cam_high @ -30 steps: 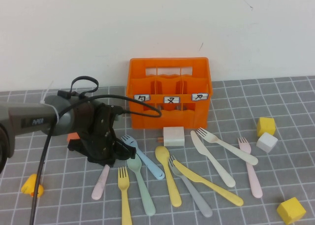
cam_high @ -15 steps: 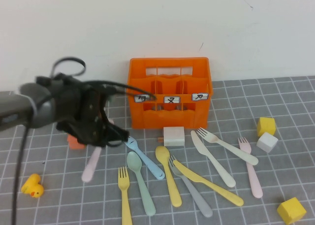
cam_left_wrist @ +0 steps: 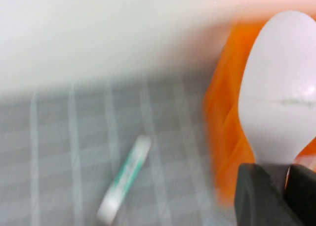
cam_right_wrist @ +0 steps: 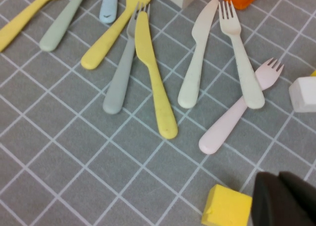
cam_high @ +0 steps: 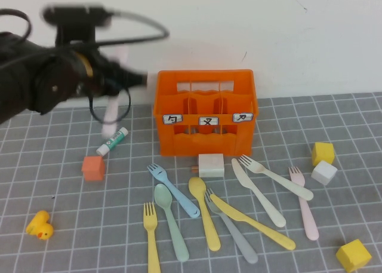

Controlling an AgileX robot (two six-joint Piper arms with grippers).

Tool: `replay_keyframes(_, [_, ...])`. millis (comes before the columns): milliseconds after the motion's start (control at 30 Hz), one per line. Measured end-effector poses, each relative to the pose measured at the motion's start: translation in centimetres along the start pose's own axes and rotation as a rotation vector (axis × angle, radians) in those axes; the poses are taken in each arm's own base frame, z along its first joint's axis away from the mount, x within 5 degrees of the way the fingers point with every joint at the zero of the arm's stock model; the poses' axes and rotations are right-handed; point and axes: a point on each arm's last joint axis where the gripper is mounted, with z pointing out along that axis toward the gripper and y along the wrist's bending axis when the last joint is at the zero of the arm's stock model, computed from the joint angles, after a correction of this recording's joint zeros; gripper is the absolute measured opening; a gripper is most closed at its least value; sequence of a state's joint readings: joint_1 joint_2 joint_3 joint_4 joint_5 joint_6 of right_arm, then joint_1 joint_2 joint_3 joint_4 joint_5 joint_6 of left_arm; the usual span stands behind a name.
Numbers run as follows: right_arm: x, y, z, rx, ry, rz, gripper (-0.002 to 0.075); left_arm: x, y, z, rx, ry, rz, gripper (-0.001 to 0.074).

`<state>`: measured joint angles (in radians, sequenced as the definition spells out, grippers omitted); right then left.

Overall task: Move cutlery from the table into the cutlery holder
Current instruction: Place the spoon on the box

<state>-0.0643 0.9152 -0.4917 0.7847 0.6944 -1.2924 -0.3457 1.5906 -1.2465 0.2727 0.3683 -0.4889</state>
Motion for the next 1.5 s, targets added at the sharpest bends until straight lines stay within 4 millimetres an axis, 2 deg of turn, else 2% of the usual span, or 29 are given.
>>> replay_keyframes(100, [0.0, 0.0, 0.0, 0.000, 0.000, -0.004, -0.0003, -1.6, -0.7, -0.6, 0.085, -0.167, -0.007, 0.0083])
replay_keyframes(233, [0.0, 0.0, 0.0, 0.000, -0.001, -0.005, -0.0003, -2.9, -1.6, -0.3, 0.182, -0.335, -0.007, 0.0083])
replay_keyframes(433, [0.0, 0.0, 0.0, 0.000, -0.001, -0.007, -0.0003, -3.3, -2.5, 1.3, 0.285, -0.468, -0.023, 0.0083])
replay_keyframes(567, [0.0, 0.0, 0.0, -0.002, 0.000, -0.008, -0.0003, -2.6, -2.9, 3.5, 0.327, -0.498, -0.018, 0.0083])
replay_keyframes(800, [0.0, 0.1, 0.0, -0.014, 0.003, -0.014, -0.0003, -0.2, -3.1, 7.8, 0.348, -0.457, -0.014, 0.0083])
replay_keyframes(1000, [0.0, 0.2, 0.0, -0.021, 0.005, -0.025, -0.0001, 1.6, -3.2, 10.5, 0.367, -0.441, -0.016, 0.0083])
replay_keyframes(1167, [0.1, 0.2, 0.0, -0.026, 0.006, -0.029, -0.0002, 2.7, -3.3, 11.9, 0.380, -0.445, -0.002, 0.0083])
replay_keyframes(1400, [0.1, 0.2, 0.0, -0.026, 0.006, -0.034, -0.0002, 3.7, -3.2, 13.0, 0.324, -0.465, 0.237, 0.0083])
replay_keyframes(1500, [0.1, 0.2, 0.0, -0.026, 0.006, -0.034, -0.0002, 3.9, -3.2, 13.2, 0.316, -0.473, 0.287, 0.0083])
